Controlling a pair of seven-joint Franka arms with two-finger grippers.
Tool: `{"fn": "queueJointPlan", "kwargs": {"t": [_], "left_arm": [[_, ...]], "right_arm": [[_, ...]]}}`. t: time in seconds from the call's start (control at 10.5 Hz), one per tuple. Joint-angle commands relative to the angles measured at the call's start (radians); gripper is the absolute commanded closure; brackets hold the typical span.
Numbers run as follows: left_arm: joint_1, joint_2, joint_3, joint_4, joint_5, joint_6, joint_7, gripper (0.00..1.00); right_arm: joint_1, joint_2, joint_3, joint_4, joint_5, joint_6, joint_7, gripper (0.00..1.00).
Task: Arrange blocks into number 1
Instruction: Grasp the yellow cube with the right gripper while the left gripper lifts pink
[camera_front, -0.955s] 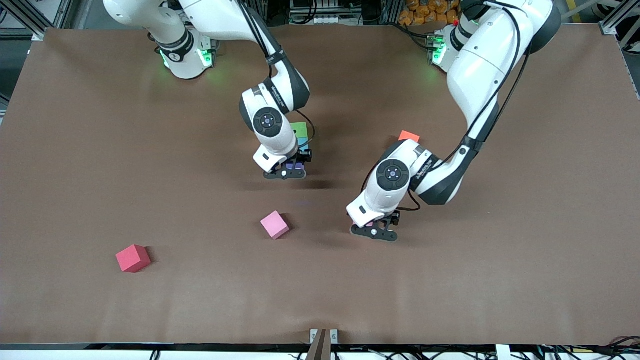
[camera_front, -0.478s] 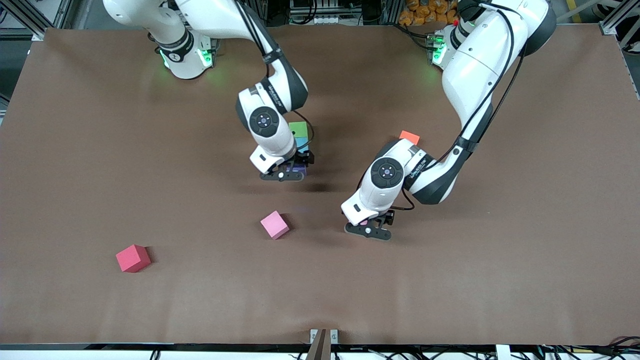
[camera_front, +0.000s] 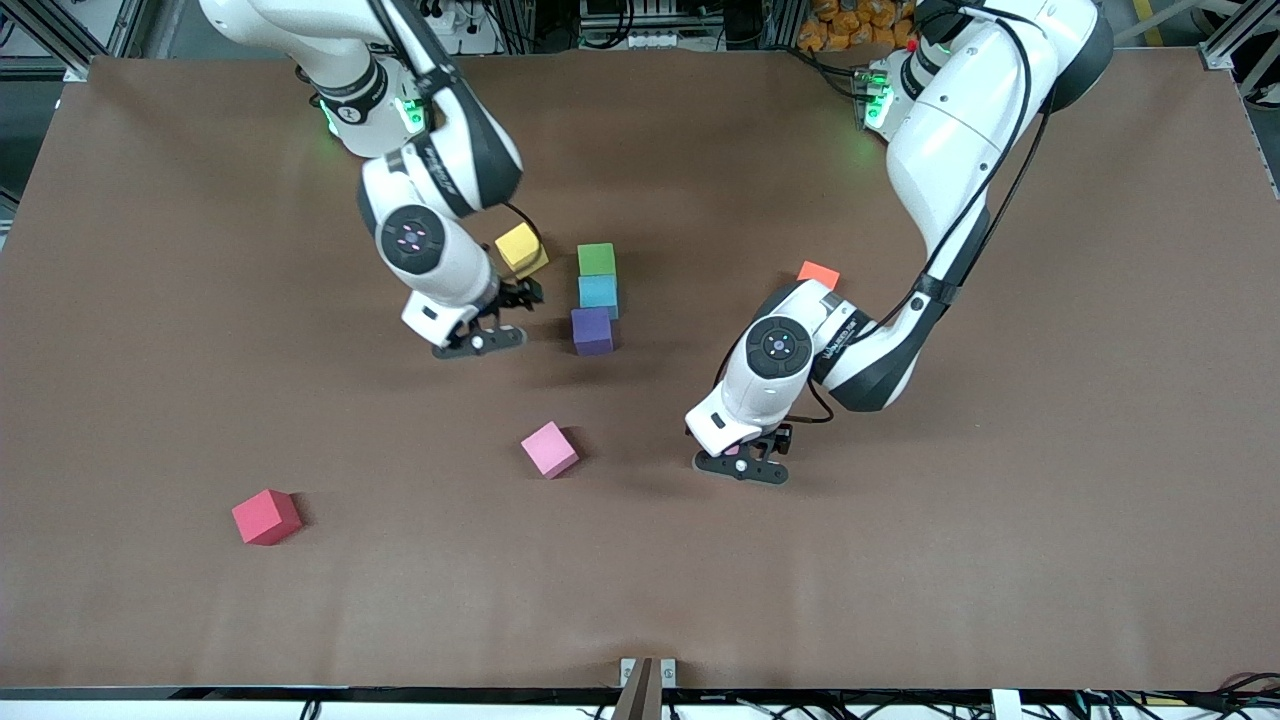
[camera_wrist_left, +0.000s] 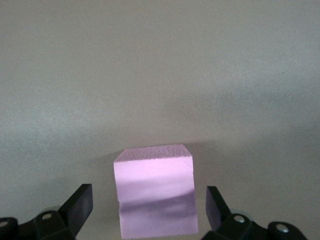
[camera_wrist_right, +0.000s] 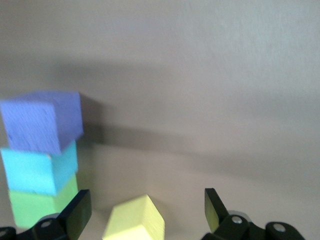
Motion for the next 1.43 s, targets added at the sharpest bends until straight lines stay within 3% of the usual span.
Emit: {"fn": "queueJointPlan", "kwargs": {"t": [0.0,0.29,0.76,0.86,0.96,1.05,1.34], "left_arm": [[-0.013,0.016,0.013,0.026,-0.013,0.005,-0.018,0.0],[-0.031,0.042,0.017,0.026,-0.01,0.021,-0.075,0.0],[-0.046,0.071,0.056,0.026,-0.012,0.096,-0.093,0.0],[-0.046,0.071,0.059,0.026,-0.012,0.103,-0.118,0.26],[-0.048,0.071,0.062,0.026,-0.012,0.104,-0.162,0.71],[-0.051,0.07,0.062,0.026,-0.012,0.104,-0.184,1.0],[-0.048,0.048,0.062,0.02,-0.023,0.094,-0.25,1.0]], "right_arm": [[-0.038,-0.128,0.077,-0.178,-0.027,0.068,-0.052,0.0],[-0.01,-0.114,0.151,-0.286,-0.027,0.183,-0.064,0.0],[0.031,-0.064,0.198,-0.286,-0.027,0.189,-0.067,0.0],[0.04,-0.056,0.2,-0.286,-0.027,0.195,-0.07,0.0],[0.04,-0.051,0.2,-0.286,-0.028,0.199,-0.093,0.0],[0.039,-0.051,0.198,-0.286,-0.028,0.197,-0.119,0.0],[0.04,-0.039,0.198,-0.286,-0.028,0.2,-0.123,0.0]]}}
